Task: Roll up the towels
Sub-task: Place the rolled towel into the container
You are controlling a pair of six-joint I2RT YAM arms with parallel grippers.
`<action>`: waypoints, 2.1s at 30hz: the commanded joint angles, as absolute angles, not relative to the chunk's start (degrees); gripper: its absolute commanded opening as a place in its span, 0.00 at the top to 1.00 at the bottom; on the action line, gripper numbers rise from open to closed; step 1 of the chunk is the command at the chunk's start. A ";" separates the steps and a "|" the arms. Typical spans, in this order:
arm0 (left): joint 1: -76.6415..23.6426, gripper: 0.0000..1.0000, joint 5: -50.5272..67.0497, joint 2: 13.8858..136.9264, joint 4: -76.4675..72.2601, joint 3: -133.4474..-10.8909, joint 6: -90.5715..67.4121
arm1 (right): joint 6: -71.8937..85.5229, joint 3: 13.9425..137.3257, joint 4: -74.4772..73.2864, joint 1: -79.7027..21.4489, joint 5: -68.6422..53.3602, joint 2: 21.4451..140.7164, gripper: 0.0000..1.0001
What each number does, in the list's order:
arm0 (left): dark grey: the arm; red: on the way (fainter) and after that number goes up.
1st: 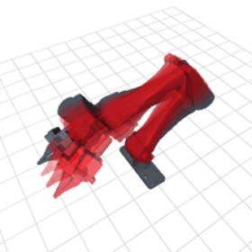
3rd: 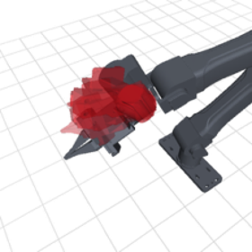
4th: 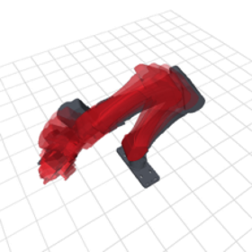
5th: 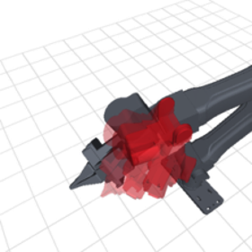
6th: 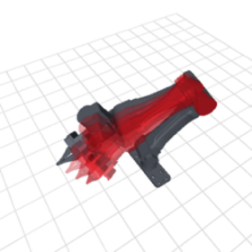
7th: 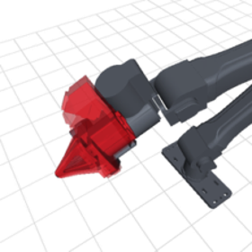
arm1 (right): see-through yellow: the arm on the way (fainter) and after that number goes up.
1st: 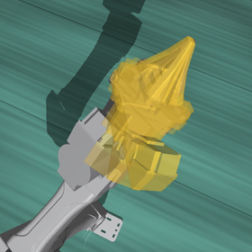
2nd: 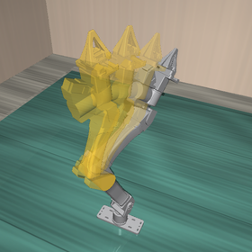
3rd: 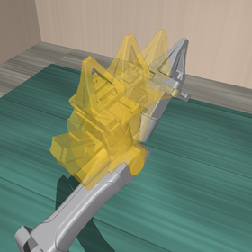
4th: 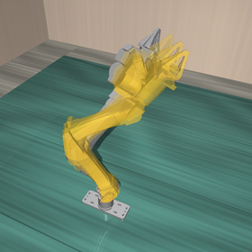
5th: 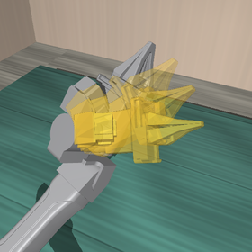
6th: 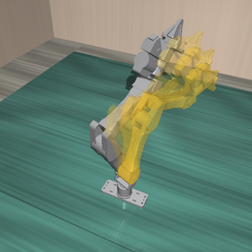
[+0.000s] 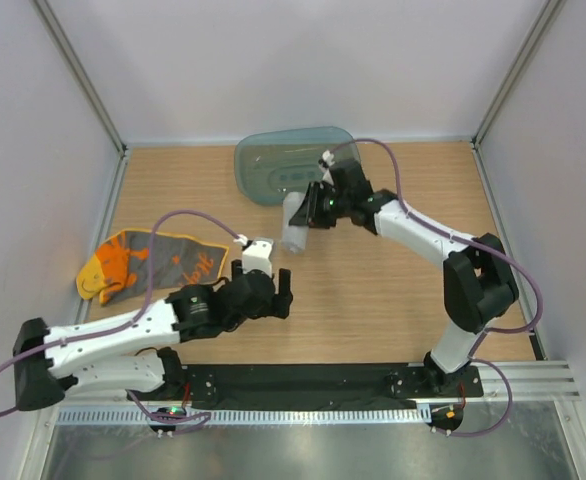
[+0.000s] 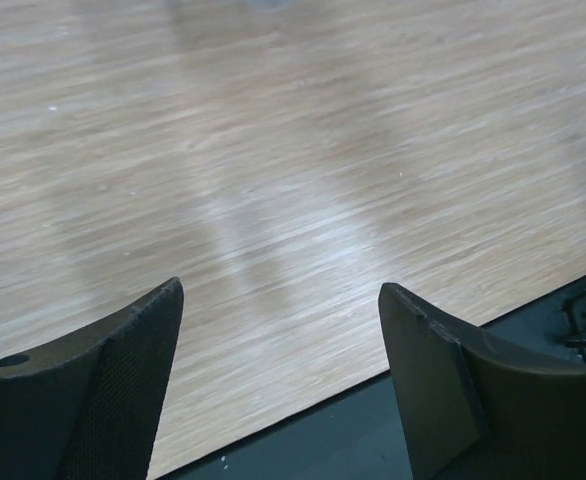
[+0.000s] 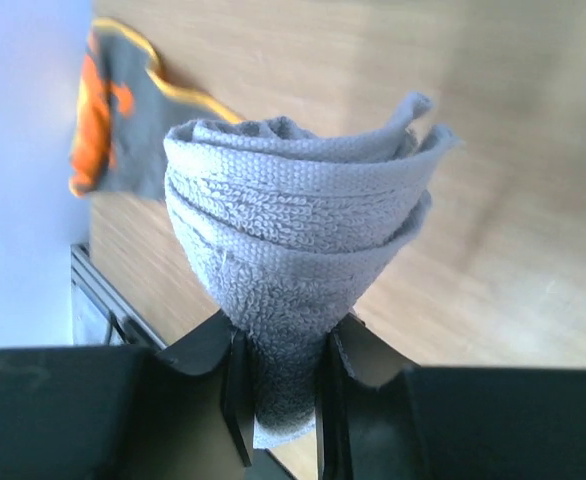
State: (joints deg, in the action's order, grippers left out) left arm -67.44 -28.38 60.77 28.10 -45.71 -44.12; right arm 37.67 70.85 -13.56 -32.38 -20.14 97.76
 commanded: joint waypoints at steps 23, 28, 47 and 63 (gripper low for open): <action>-66.62 0.18 -36.65 42.27 47.02 -44.83 -47.02 | 20.22 143.96 -33.84 -13.02 -32.87 147.30 0.99; -66.62 0.18 -37.62 41.13 47.64 -44.74 -47.72 | 17.76 144.23 -36.47 -10.64 -32.87 151.61 0.99; -66.62 0.18 -38.14 40.78 48.16 -44.65 -48.25 | 15.03 141.77 -35.42 -7.21 -28.39 148.28 0.16; -66.62 0.18 -38.85 40.08 48.78 -44.56 -49.30 | 14.33 138.35 -37.96 -7.29 -18.03 131.76 0.06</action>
State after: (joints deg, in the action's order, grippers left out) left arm -66.72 -36.51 40.58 48.36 -44.31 -47.90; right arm 15.29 139.83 -36.51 -7.38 -21.69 138.08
